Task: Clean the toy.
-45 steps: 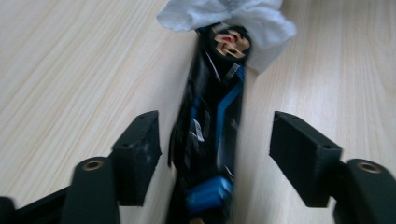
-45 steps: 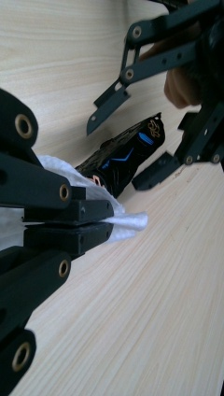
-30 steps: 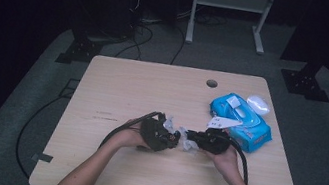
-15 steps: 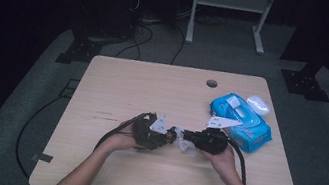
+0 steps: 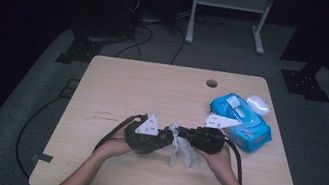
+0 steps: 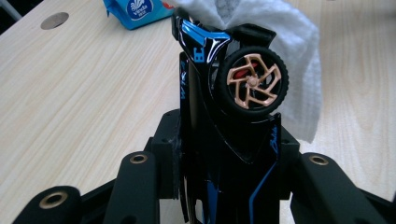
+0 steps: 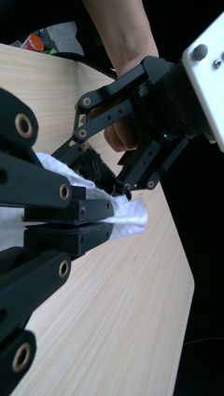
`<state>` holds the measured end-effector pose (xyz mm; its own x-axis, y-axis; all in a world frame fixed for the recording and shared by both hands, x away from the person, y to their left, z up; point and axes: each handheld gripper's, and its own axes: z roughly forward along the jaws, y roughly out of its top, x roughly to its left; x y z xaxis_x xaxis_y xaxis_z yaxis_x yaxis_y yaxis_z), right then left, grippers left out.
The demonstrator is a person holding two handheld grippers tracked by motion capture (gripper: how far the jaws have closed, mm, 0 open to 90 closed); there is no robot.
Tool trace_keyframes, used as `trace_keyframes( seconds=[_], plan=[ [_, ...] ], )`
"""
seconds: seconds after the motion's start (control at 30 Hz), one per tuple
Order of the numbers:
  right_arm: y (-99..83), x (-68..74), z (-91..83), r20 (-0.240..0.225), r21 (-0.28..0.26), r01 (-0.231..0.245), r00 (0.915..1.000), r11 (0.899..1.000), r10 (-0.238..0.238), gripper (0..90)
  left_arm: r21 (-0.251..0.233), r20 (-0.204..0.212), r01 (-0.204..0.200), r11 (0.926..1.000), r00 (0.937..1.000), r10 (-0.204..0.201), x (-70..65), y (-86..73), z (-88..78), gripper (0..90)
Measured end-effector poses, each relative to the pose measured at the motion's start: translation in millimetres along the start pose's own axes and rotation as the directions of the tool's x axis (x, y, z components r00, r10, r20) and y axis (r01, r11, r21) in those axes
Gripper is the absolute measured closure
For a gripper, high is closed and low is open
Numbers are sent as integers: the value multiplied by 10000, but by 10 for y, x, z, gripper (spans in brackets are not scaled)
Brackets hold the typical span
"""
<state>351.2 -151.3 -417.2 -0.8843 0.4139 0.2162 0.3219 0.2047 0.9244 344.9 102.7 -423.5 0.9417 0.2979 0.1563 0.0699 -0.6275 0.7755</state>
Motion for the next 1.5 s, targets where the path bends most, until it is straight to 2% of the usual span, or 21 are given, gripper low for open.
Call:
trace_keyframes(
  seconds=[0.07, 0.13, 0.17, 0.23, 0.27, 0.37, 0.43, 0.53, 0.67, 0.77, 1.0, 1.03, 1.07, 1.1, 1.17, 1.2, 1.37, 1.5],
  plan=[
    [13, 17, 3, 170, 81, 158, 9997, 9998, -160, 871, 8, -20, -17, 10000, 10000, 17, 6, -6, -10, 570],
    [59, 82, 12, 71, 24, 417, 9991, 9991, -417, 871, 28, -165, -115, 9999, 9998, 116, -7, 0, 1, 569],
    [88, 134, 25, -24, 44, 659, 9978, 9978, -659, 871, 50, -198, -179, 9998, 9996, 180, -10, 4, 7, 569],
    [133, 227, 52, 88, 219, 1270, 9918, 9917, -1272, 871, -6, -290, -233, 9997, 9993, 233, -11, 9, -3, 570],
    [144, 236, 52, 69, 222, 1346, 9909, 9907, -1348, 871, -57, -273, -184, 9998, 9995, 183, -12, 7, -11, 570],
    [116, 170, 21, 250, 251, 1159, 9929, 9929, -1165, 872, -353, -225, 67, 9994, 9997, -75, -5, -2, -43, 570],
    [58, 91, -2, 351, 194, 785, 9962, 9967, -792, 871, -414, -215, 115, 9991, 9997, -124, 5, -10, -47, 569],
    [-2, 31, -13, 616, 468, 662, 9957, 9967, -690, 871, -449, -131, 106, 9989, 9999, -112, 9, -4, -40, 569],
    [76, 79, -38, 336, 26, 678, 9971, 9977, -679, 871, -655, -145, 73, 9978, 9999, -82, 5, 23, -34, 569],
    [93, 82, -43, 305, -131, 710, 9970, 9974, -706, 871, -759, -165, 107, 9971, 9998, -120, 5, 30, -53, 569],
    [-18, -13, -53, 425, 162, 194, 9989, 9997, -200, 872, -850, -172, 182, 9962, 9997, -198, 25, -4, -72, 569],
    [-12, -14, -53, 429, 153, 194, 9989, 9997, -200, 872, -870, -130, 211, 9960, 9997, -223, 26, -3, -70, 569],
    [25, 10, -56, 245, -113, 113, 9996, 9999, -111, 872, -874, -12, 218, 9959, 9998, -220, 30, 0, -69, 569],
    [46, 25, -55, 204, -178, 165, 9997, 9997, -161, 872, -925, 74, 265, 9954, 9996, -259, 31, 1, -66, 569],
    [82, 57, -45, 314, -118, 410, 9987, 9991, -407, 872, -961, -9, 253, 9950, 9997, -255, 29, 4, -65, 569],
    [71, 43, -41, 340, -75, 370, 9987, 9993, -367, 872, -956, -43, 255, 9951, 9997, -260, 30, 3, -69, 569],
    [-70, -49, -33, 458, 289, -232, 9987, 9993, 218, 872, -1118, 154, 346, 9931, 9993, -331, 50, -10, -93, 569],
    [-16, -42, -52, 329, -26, -254, 9991, 9997, 255, 872, -1119, 131, 243, 9934, 9997, -230, 33, 8, -66, 569]
  ],
)
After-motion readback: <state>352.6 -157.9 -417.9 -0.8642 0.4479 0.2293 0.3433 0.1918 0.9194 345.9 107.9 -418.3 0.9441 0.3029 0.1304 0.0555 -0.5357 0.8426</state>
